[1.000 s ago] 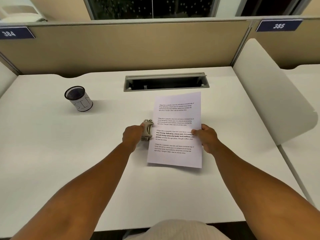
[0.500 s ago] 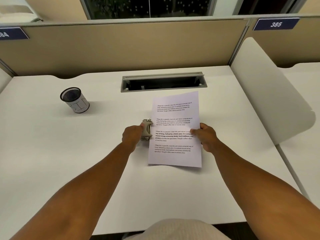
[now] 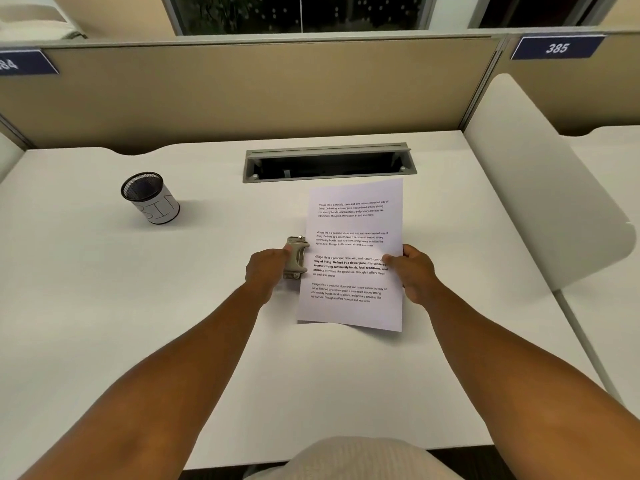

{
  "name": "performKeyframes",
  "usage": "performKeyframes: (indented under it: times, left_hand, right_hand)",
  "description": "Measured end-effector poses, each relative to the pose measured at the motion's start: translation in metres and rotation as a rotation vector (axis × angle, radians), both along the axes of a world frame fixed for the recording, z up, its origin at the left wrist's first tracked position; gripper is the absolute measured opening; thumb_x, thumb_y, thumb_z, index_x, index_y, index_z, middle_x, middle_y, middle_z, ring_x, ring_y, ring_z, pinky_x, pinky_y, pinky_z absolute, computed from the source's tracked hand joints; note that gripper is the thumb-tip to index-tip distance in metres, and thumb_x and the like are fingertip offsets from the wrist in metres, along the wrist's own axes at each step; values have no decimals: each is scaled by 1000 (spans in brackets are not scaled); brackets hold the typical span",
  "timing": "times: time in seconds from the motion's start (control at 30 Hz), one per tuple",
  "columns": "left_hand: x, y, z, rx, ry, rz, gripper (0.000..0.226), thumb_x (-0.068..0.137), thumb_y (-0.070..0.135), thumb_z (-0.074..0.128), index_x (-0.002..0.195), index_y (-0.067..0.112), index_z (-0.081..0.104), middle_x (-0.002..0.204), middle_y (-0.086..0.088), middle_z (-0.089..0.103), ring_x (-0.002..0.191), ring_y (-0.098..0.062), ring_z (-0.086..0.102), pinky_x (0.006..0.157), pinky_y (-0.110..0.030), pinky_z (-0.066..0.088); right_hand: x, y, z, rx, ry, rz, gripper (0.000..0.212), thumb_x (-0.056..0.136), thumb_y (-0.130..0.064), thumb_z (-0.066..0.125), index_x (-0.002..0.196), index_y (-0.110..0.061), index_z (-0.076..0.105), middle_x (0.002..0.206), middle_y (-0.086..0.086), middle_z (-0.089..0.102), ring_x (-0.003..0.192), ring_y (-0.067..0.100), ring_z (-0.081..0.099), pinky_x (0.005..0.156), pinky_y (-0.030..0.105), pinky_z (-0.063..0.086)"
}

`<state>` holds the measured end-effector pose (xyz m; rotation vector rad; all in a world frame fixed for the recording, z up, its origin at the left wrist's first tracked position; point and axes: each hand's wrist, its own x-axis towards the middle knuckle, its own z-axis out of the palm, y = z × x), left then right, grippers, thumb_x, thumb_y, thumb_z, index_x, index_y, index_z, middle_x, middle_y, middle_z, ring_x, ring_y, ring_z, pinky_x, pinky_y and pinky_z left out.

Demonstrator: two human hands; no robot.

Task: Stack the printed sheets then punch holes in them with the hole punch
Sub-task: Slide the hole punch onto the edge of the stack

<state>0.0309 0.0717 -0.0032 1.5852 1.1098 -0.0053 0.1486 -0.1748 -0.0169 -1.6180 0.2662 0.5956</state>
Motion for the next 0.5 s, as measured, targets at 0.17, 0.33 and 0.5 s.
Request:
performKeyframes:
  times: [0.17, 0.33, 0.5]
  left_hand:
    - [0, 5, -5, -66, -73, 31, 28, 62, 39, 60, 77, 16, 63, 93, -5, 65, 94, -27, 65, 86, -40, 50]
    - [-1, 4, -5, -107, -107, 16, 24, 61, 37, 60, 75, 18, 61, 94, -4, 62, 97, -27, 61, 85, -40, 46]
    - [0, 4, -8, -120, -108, -2, 30, 66, 41, 62, 83, 16, 62, 94, -4, 62, 96, -26, 60, 84, -37, 43]
  right_hand:
    - [-1, -2, 2, 48, 50, 55, 22, 84, -1, 67, 101, -15, 69, 108, 7, 72, 98, 31, 70, 89, 47, 56]
    - [-4, 1, -1, 45, 66, 83, 24, 83, 0, 67, 102, -14, 69, 107, 8, 73, 96, 31, 69, 89, 46, 56]
    - [-3, 1, -6, 45, 62, 65, 21, 83, 0, 67, 96, -16, 69, 105, 8, 73, 92, 29, 70, 84, 42, 57]
